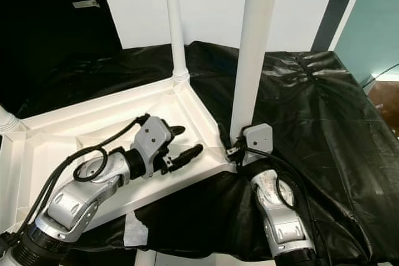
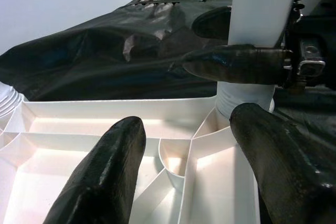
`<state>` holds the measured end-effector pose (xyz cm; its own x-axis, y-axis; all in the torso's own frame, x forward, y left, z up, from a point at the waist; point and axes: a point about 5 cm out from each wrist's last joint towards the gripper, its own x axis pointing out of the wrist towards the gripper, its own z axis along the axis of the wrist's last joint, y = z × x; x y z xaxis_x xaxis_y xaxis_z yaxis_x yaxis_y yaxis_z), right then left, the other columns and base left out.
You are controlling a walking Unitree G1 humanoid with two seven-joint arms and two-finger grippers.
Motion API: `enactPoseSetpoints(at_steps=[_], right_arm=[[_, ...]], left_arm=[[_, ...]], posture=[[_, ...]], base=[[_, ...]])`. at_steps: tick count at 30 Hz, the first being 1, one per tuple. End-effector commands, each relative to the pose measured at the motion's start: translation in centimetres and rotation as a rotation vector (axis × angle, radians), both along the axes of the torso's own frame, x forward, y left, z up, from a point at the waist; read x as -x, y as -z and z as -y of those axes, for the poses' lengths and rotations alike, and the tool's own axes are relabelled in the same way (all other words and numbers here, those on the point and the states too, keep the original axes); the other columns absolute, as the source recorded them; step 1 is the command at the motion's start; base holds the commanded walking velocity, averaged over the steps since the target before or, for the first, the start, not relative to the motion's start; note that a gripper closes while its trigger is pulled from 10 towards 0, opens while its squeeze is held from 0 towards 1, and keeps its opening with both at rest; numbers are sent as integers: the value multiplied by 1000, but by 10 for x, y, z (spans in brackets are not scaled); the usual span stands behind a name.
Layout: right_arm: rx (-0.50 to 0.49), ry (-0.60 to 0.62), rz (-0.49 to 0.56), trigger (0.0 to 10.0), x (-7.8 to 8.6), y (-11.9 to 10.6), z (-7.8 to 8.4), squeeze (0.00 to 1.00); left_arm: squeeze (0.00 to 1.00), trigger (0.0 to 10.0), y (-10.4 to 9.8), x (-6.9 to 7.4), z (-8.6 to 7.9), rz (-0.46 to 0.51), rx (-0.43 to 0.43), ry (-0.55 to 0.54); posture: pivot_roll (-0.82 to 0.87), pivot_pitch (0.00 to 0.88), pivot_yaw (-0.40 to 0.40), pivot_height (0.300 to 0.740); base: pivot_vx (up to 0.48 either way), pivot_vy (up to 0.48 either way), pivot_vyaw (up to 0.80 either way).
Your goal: Building children table
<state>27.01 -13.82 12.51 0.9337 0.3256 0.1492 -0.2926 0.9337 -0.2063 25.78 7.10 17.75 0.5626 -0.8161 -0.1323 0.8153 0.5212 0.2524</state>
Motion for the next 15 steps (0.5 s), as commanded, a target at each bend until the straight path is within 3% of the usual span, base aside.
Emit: enactPoseSetpoints(at_steps=[1,12,14,15], right_arm=[[72,-48,-190,10000,14,42,-4,0],[140,-117,-181,10000,21,48,-5,0],[37,-83,-217,10000,20,47,0,0],[37,-83,-217,10000,20,47,0,0]], left_arm=[[0,10000,-2,3,0,-14,-25,83],[0,10000,-3,4,-2,-13,-28,87],[0,10000,-3,4,-2,-13,-29,89],[0,10000,-3,4,-2,-13,-29,89]], posture=[[-39,18,37,740],[-39,19,41,740],[-40,19,43,740],[-40,19,43,740]], base=[[0,0,0],[0,0,0],[0,0,0],[0,0,0]])
